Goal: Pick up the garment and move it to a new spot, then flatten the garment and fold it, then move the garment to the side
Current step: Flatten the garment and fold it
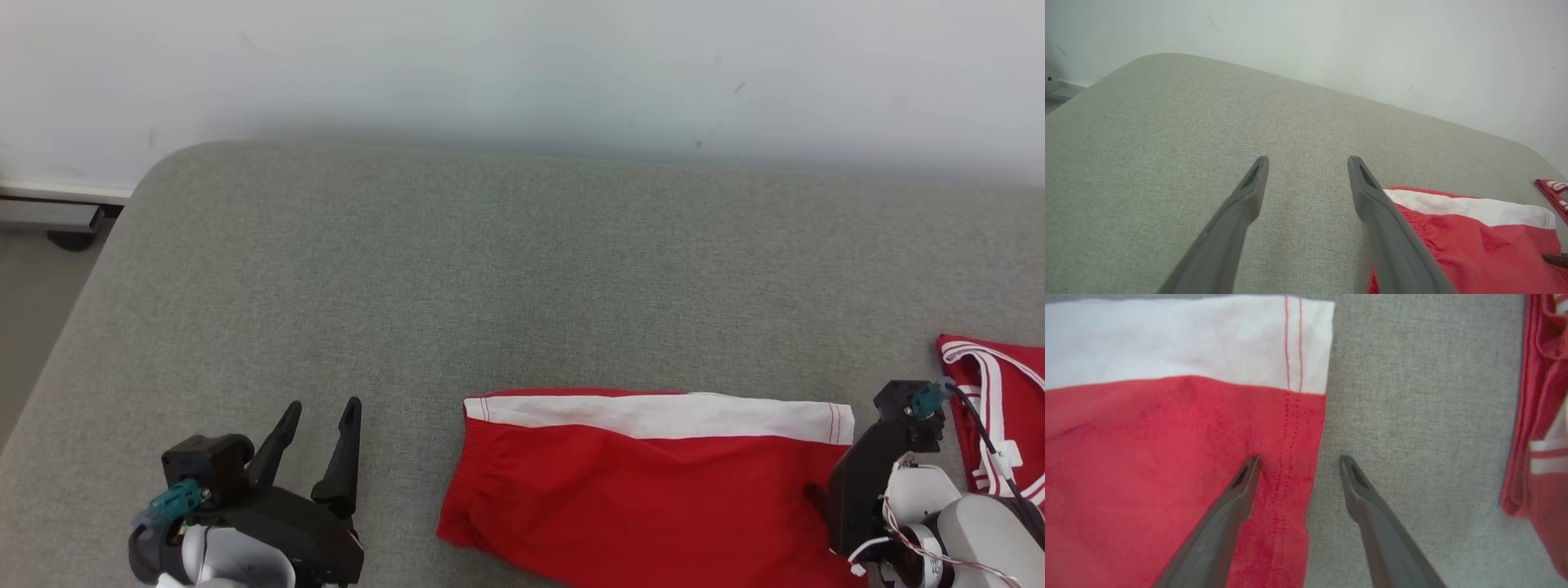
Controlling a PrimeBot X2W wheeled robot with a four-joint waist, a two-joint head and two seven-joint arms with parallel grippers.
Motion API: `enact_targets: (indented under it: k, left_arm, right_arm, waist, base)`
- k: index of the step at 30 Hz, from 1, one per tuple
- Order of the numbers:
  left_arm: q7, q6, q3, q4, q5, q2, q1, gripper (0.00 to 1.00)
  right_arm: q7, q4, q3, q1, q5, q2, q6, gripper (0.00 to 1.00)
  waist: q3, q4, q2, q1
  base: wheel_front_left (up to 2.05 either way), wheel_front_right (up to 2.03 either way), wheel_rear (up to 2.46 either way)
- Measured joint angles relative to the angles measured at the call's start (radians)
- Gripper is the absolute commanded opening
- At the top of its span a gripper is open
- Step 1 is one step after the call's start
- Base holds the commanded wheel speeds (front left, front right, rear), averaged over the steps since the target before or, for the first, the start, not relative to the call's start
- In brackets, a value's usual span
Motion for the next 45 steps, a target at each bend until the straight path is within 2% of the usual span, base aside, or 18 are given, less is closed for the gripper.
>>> enact_targets:
  k: [7, 8, 10, 15, 23, 33, 37, 42, 45]
  left_arm:
    - [0.009, 0.000, 0.003, 0.002, 0.000, -0.005, -0.011, 1.00]
    - [0.009, 0.000, 0.004, 0.002, 0.001, -0.005, -0.011, 1.00]
    - [0.012, 0.000, 0.003, 0.003, 0.008, -0.005, -0.011, 1.00]
    - [0.012, 0.000, 0.004, 0.004, 0.017, -0.008, -0.011, 1.00]
    - [0.020, 0.000, 0.008, 0.008, 0.017, -0.007, -0.011, 1.00]
    - [0.021, 0.000, 0.018, 0.020, 0.017, -0.005, -0.008, 1.00]
    - [0.021, 0.000, 0.017, 0.019, 0.016, -0.004, 0.002, 1.00]
    - [0.023, 0.000, -0.001, 0.023, 0.016, -0.007, 0.014, 1.00]
    - [0.030, -0.005, -0.006, 0.022, 0.016, -0.009, 0.014, 1.00]
  right_arm:
    - [0.011, 0.024, -0.002, -0.040, -0.005, 0.008, -0.009, 1.00]
    - [0.016, 0.026, -0.002, -0.048, -0.005, 0.010, -0.009, 0.88]
    - [0.017, 0.031, -0.002, -0.057, -0.005, 0.016, -0.009, 0.49]
    - [0.021, 0.042, -0.002, -0.065, -0.005, 0.026, -0.009, 0.00]
    - [0.021, 0.039, -0.028, -0.062, -0.003, 0.014, -0.009, 0.00]
    - [0.031, -0.006, -0.126, -0.010, -0.003, -0.103, -0.018, 0.00]
    - [0.057, -0.057, -0.112, -0.002, -0.001, -0.103, -0.016, 0.00]
    - [0.102, -0.133, -0.048, 0.000, 0.018, -0.077, 0.033, 0.00]
    - [0.116, -0.165, -0.019, -0.003, 0.018, -0.063, 0.047, 0.00]
  waist:
    - [0.016, 0.020, 0.0000, -0.0001]
    - [0.017, 0.022, 0.0000, -0.0001]
    - [0.018, 0.025, 0.0001, -0.0001]
    - [0.020, 0.029, 0.0000, -0.0001]
    - [0.017, 0.025, 0.0001, 0.0000]
    - [-0.007, 0.004, 0.0000, 0.0000]
    - [-0.019, -0.006, 0.0001, 0.0000]
    - [-0.032, -0.016, 0.0001, 0.0000]
    - [-0.036, -0.016, 0.0000, -0.0001]
  base:
    - [0.00, 0.00, 0.00]
    - [0.00, 0.00, 0.00]
    - [0.00, 0.00, 0.00]
    - [0.00, 0.00, 0.00]
    - [0.00, 0.00, 0.00]
    - [0.00, 0.00, 0.00]
    - [0.00, 0.00, 0.00]
    - [0.00, 0.00, 0.00]
    - [0.00, 0.00, 0.00]
